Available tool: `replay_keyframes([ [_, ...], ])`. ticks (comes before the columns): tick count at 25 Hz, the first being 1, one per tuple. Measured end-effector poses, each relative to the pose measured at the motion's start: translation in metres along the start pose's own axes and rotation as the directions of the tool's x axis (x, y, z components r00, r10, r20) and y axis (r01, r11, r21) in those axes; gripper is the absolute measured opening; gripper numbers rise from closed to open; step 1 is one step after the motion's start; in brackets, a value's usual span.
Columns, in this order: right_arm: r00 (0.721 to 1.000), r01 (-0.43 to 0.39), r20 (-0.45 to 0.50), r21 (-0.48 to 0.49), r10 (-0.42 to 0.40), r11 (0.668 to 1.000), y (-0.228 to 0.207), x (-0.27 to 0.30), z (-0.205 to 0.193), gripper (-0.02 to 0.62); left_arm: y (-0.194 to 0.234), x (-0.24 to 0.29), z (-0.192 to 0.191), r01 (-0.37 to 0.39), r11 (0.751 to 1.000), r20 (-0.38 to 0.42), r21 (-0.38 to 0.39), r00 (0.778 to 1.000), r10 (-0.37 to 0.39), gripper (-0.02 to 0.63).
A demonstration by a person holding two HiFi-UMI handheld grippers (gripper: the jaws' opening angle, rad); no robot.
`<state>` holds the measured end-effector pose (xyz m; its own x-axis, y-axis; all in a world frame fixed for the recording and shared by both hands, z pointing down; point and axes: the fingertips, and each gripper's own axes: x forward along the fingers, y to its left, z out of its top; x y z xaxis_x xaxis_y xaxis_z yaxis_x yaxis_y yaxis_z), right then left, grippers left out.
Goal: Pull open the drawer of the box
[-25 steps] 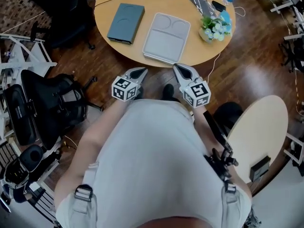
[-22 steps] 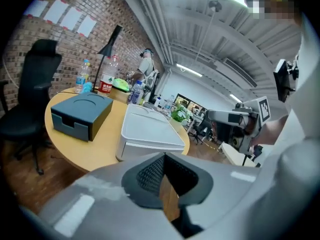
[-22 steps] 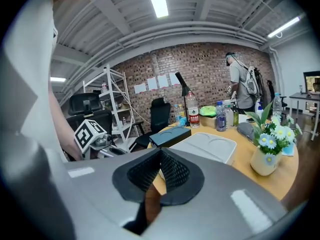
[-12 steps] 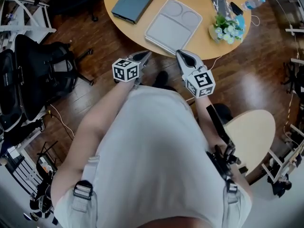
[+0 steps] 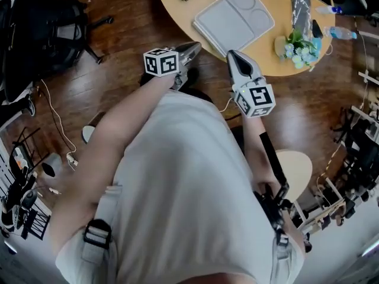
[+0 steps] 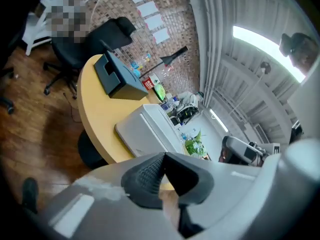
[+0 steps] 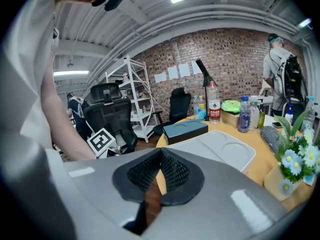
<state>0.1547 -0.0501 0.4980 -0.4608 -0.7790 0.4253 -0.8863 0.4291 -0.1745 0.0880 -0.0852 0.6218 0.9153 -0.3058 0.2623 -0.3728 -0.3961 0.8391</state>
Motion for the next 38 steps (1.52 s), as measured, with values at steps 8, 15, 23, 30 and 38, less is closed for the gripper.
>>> replay_keyframes([
  [8,0.998,-0.051,-0.032,-0.012,0.050,0.999,0.009,0.009,0.007,0.006,0.004,0.011,-0.003,0.076,0.983,0.107,-0.168,0.993,-0.059,0.133],
  [15,0.997,-0.050,-0.065,-0.017,0.049,0.999,0.006,0.000,-0.001,0.006,0.004,0.027,-0.004,0.176,0.945,0.136,-0.276,0.980,-0.143,0.253],
  [23,0.996,-0.028,-0.080,-0.020,0.026,0.999,0.001,-0.014,-0.008,0.008,-0.004,0.040,0.005,0.267,0.924,0.160,-0.275,0.960,-0.229,0.253],
  [30,0.997,-0.011,-0.080,-0.017,0.009,1.000,0.000,-0.021,-0.012,0.006,0.002,0.038,0.009,0.307,0.903,0.206,-0.302,0.945,-0.253,0.192],
  [38,0.998,-0.004,-0.065,-0.007,0.003,1.000,0.000,-0.028,-0.016,0.008,0.001,0.036,0.006,0.314,0.884,0.222,-0.346,0.943,-0.248,0.173],
])
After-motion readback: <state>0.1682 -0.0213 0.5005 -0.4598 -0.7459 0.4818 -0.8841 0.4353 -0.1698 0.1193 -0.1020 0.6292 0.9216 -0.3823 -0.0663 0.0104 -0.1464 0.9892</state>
